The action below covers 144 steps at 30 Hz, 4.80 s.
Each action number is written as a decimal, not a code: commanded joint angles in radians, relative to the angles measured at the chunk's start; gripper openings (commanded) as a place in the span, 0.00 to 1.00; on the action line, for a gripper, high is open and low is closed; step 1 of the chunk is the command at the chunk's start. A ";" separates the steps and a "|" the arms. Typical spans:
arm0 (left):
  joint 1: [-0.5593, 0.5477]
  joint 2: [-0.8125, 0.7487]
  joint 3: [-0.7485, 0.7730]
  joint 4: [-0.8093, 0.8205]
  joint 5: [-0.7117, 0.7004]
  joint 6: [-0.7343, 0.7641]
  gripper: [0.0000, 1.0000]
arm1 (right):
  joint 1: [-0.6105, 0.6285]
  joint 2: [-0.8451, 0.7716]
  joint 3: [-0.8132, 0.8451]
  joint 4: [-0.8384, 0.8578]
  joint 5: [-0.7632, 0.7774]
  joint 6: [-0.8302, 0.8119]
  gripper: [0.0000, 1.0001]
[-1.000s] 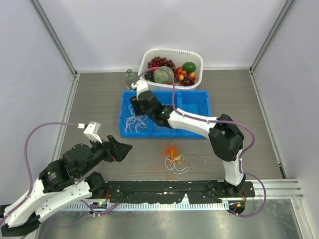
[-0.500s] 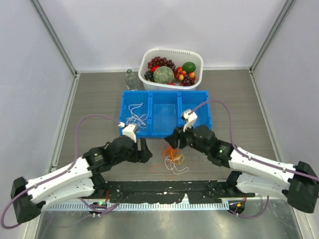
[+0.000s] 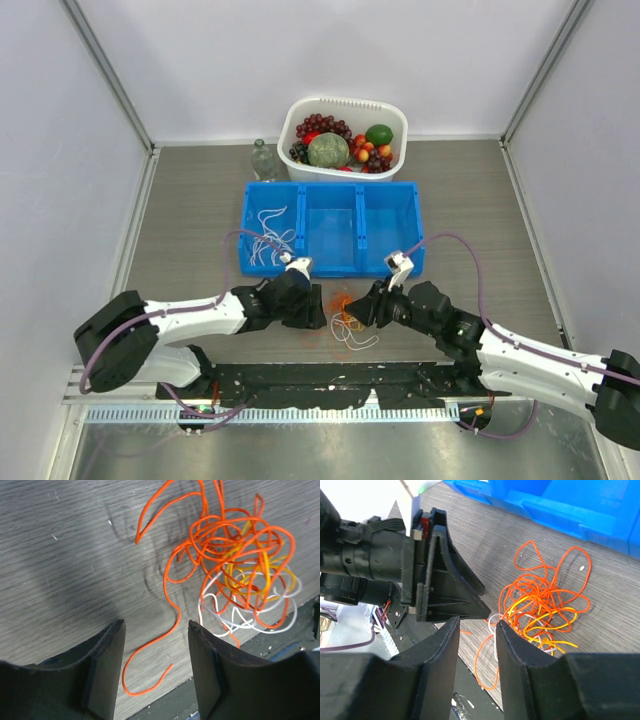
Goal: Untangle the cables
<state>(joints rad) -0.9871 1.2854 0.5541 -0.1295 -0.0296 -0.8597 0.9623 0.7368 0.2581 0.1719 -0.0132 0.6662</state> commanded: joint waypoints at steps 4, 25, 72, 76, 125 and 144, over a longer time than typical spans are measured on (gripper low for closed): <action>0.002 0.094 0.047 0.123 -0.012 -0.030 0.52 | 0.004 0.070 -0.057 0.192 -0.018 0.078 0.36; -0.002 0.094 0.046 0.133 -0.036 -0.024 0.00 | 0.007 0.338 -0.016 0.233 -0.010 0.082 0.35; -0.028 -0.216 1.457 -0.412 0.070 0.504 0.00 | 0.015 0.544 -0.033 0.152 0.326 0.256 0.36; -0.027 -0.143 1.598 -0.433 0.057 0.536 0.00 | 0.015 0.561 -0.039 0.170 0.318 0.265 0.36; -0.027 -0.106 1.621 -0.407 -0.099 0.442 0.00 | 0.038 0.239 0.488 -0.162 0.189 -0.395 0.01; -0.027 -0.267 1.312 -0.375 -0.233 0.410 0.00 | 0.038 0.135 0.459 -0.327 0.102 -0.275 0.01</action>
<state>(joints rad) -1.0126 1.0126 1.7412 -0.5388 -0.2840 -0.4549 0.9955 0.8711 0.8345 -0.1585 0.1146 0.3466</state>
